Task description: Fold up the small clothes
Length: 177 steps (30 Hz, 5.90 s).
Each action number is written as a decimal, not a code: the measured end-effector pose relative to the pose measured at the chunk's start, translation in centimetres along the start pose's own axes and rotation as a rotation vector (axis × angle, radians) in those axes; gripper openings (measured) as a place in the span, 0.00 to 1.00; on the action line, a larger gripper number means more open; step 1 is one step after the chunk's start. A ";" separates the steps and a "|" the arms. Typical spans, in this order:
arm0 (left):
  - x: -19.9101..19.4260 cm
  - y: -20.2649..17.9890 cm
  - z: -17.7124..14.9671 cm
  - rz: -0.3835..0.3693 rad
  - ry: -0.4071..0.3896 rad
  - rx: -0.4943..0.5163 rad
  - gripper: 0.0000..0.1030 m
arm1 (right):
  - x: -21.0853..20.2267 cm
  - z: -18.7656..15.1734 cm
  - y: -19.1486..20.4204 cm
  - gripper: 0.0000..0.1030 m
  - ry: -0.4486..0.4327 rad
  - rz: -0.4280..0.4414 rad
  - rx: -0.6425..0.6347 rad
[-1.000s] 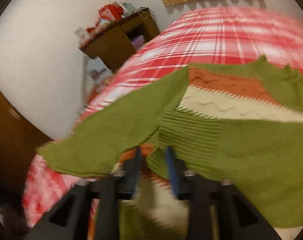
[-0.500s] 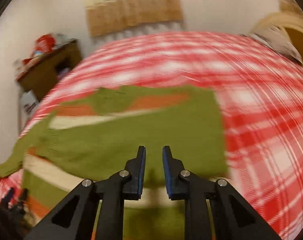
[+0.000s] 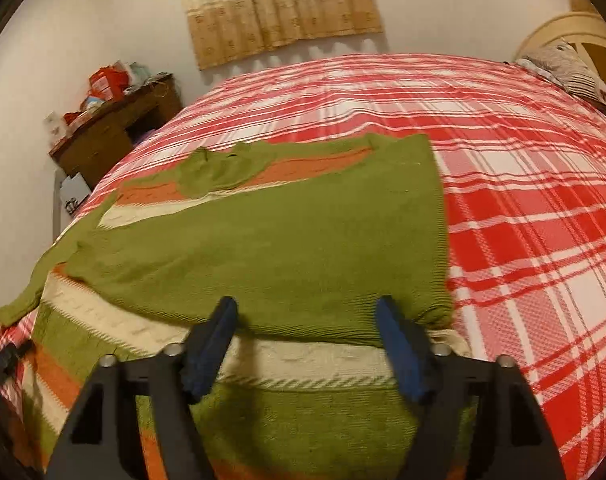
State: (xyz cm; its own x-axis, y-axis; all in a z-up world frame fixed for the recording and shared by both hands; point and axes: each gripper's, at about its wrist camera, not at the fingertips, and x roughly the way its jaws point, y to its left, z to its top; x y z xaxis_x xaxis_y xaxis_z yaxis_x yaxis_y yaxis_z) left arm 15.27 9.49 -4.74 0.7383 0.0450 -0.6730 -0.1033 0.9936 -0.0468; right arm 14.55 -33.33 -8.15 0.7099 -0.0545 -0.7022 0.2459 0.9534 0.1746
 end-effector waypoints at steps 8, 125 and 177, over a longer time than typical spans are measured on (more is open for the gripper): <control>0.6 14.9 7.3 0.209 -0.091 -0.377 1.00 | 0.5 0.0 0.6 0.73 0.011 -0.029 -0.030; 1.5 -5.3 -1.8 -0.134 0.018 0.024 1.00 | 2.8 4.0 -1.1 0.26 0.035 -0.161 -0.039; 1.5 -5.3 -1.7 -0.123 0.022 0.043 1.00 | -1.3 0.7 0.3 0.31 0.156 -0.152 -0.185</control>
State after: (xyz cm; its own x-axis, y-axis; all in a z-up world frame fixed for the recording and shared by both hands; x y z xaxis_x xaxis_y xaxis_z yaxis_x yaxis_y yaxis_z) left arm 15.77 4.16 -6.69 0.7290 -0.0793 -0.6799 0.0164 0.9950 -0.0986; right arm 14.17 -33.19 -6.68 0.5600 -0.1687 -0.8111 0.2072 0.9765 -0.0601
